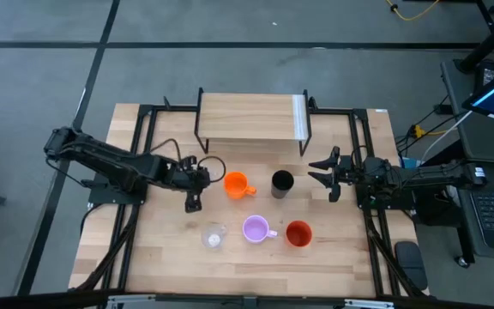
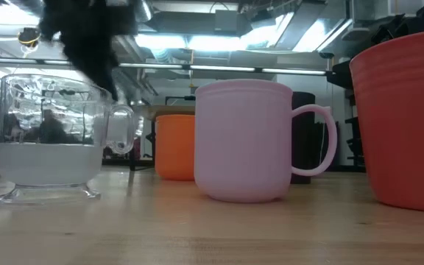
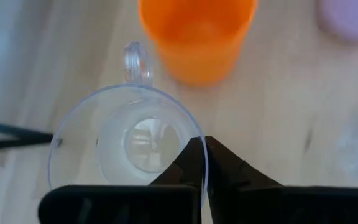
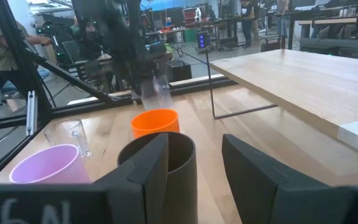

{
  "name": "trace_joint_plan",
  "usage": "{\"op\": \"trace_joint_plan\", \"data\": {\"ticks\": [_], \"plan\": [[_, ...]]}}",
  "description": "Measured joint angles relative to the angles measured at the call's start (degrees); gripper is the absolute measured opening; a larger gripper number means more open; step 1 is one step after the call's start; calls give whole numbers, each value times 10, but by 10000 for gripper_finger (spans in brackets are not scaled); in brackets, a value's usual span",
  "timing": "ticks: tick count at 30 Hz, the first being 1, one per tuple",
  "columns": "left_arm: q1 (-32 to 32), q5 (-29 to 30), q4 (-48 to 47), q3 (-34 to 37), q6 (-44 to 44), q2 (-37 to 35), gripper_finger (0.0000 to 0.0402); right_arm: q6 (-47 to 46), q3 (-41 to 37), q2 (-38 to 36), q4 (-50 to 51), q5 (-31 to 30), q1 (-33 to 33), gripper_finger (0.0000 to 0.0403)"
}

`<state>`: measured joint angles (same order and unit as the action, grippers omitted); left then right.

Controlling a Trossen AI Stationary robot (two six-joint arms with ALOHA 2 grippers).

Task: Stack small to large cups/mugs on shelf
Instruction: Put the top transparent mug on top of the shelf

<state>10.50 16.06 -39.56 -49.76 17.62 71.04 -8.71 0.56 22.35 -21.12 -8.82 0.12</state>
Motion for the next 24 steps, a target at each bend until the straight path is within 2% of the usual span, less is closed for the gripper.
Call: {"op": "trace_joint_plan", "data": {"ticks": [4,9,13,17,19,24], "plan": [[-6,36,-48,-102,-27,5,1,-1,0,0,-6,0,0,154],[-82,69,-100,-245,-116,36,1,0,5,0,-11,0,0,154],[-180,39,-162,-357,-174,79,1,-2,21,0,-3,0,0,154],[-286,-31,-205,-448,-197,130,0,-2,32,0,5,0,0,154],[-331,-62,-217,-481,-198,157,0,-2,33,0,5,0,0,154],[-412,-91,-259,-538,-214,225,0,-7,33,0,27,0,0,154]]}}
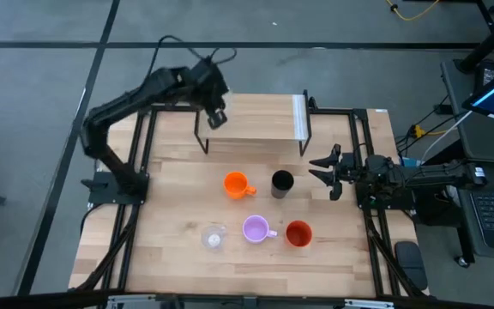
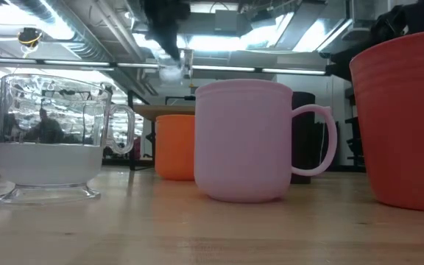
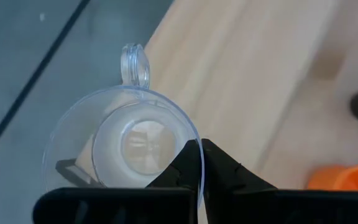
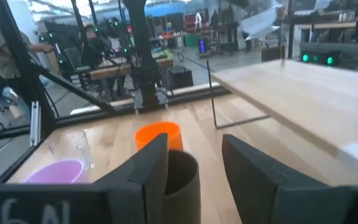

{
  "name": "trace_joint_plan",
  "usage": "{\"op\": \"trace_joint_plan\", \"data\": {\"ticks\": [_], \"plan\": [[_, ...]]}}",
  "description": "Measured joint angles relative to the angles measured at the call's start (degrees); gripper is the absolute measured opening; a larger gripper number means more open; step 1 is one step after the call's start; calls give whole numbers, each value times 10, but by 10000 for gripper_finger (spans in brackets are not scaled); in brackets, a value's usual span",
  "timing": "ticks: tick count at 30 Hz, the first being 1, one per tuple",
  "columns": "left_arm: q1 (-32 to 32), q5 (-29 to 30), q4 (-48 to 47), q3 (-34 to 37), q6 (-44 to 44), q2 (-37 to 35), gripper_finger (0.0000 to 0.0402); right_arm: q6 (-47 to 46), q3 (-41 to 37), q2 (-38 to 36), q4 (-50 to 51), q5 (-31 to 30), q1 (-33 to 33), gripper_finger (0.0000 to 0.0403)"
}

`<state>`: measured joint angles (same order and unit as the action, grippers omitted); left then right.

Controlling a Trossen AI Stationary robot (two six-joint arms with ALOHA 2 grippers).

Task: Stack small to large cups/mugs on shelf
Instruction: Put the top transparent mug on top of the shelf

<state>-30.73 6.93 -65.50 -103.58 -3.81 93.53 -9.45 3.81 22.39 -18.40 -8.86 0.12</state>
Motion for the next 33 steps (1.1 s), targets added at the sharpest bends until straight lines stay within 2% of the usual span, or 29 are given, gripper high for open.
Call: {"op": "trace_joint_plan", "data": {"ticks": [10,21,27,33], "plan": [[-63,-50,-6,-31,-14,91,0,-10,0,0,12,0,0,154],[-79,-65,-36,-31,-15,92,0,-10,0,0,12,0,0,154],[-79,-67,-40,-31,-49,96,0,-9,0,0,11,0,0,154],[-79,-67,-40,-31,-144,96,0,-9,0,0,11,0,0,154]]}}
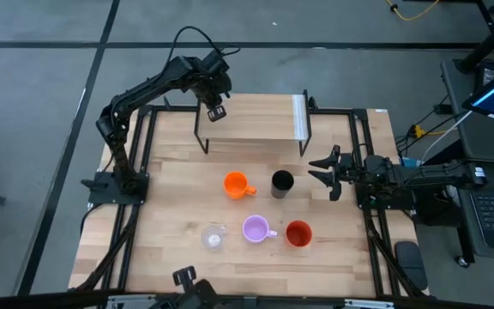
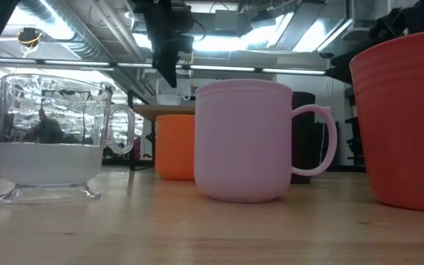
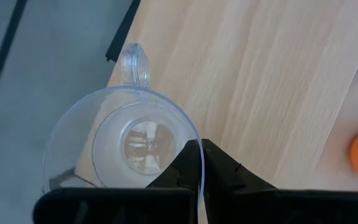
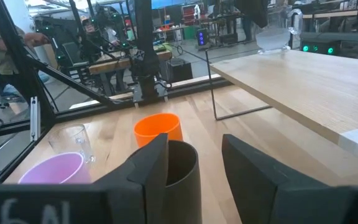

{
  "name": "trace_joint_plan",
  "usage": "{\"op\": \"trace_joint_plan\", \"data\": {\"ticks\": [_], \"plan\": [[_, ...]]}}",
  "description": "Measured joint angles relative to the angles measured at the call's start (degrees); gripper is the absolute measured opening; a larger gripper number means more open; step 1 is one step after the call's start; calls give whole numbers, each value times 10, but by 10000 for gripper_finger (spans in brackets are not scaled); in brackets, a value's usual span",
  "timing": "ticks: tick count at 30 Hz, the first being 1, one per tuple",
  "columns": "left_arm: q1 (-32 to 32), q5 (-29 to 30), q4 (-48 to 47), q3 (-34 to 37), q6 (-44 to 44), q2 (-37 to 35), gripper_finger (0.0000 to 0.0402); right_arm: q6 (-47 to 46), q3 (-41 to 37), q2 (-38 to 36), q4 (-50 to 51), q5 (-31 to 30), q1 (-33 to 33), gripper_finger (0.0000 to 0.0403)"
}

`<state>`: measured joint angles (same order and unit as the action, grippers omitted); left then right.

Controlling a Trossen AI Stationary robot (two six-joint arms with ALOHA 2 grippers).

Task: Stack small to large cups/mugs on shelf
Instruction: Put the top transparent mug on top of the shelf

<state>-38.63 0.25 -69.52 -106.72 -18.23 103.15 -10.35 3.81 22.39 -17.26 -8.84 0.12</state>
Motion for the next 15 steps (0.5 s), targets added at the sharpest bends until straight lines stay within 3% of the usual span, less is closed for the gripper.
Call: {"op": "trace_joint_plan", "data": {"ticks": [9,15], "plan": [[0,0,-5,0,-136,0,0,0,0,0,0,0,0,154],[-4,-59,-6,0,-123,0,0,0,0,0,0,0,0,154]]}}
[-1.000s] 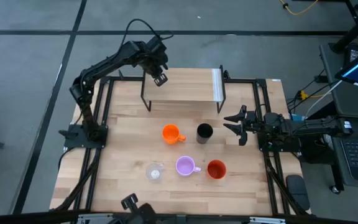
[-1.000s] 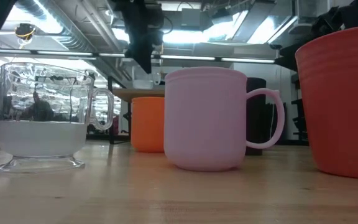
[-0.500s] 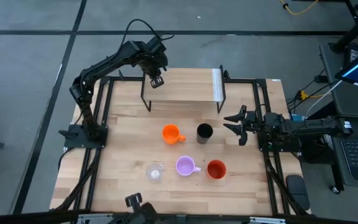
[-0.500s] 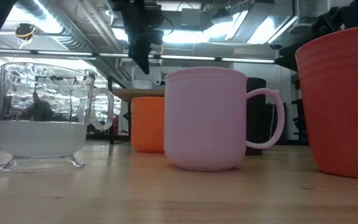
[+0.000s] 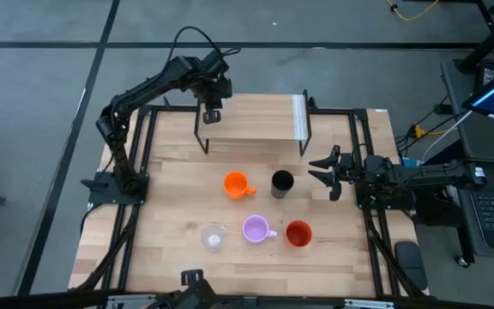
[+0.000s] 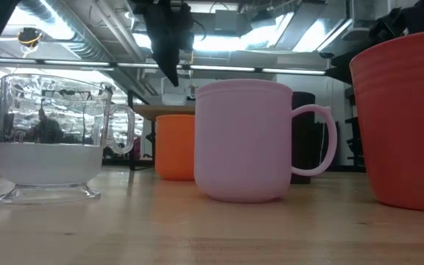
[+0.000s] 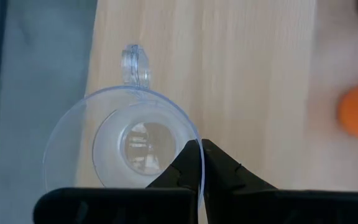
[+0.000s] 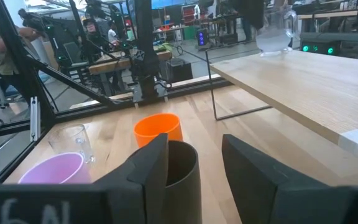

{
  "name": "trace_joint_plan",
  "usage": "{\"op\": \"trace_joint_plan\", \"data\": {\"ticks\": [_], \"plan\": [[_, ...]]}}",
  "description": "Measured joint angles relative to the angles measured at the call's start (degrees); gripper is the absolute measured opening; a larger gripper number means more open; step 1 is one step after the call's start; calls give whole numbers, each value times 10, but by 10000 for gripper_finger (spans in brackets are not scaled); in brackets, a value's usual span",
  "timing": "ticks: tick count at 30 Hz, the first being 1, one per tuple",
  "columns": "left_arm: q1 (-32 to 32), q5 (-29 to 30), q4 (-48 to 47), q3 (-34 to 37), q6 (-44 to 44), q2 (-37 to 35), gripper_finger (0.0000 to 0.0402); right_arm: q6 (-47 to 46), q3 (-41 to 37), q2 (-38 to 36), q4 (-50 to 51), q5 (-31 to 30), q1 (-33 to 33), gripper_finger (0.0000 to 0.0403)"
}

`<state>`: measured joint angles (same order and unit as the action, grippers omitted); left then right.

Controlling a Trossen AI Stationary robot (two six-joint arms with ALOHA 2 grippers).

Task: Stack small to large cups/mugs on shelf
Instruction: Put the top transparent mug on top of the shelf, then put the transparent mug on top of the shelf

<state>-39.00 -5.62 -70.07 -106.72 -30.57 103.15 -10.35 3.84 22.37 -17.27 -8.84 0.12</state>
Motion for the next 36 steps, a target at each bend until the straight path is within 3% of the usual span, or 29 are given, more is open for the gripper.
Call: {"op": "trace_joint_plan", "data": {"ticks": [21,36], "plan": [[-12,1,-23,0,0,0,7,1,0,0,0,0,0,154],[-12,6,-19,0,-26,0,82,1,0,0,0,0,0,154]]}}
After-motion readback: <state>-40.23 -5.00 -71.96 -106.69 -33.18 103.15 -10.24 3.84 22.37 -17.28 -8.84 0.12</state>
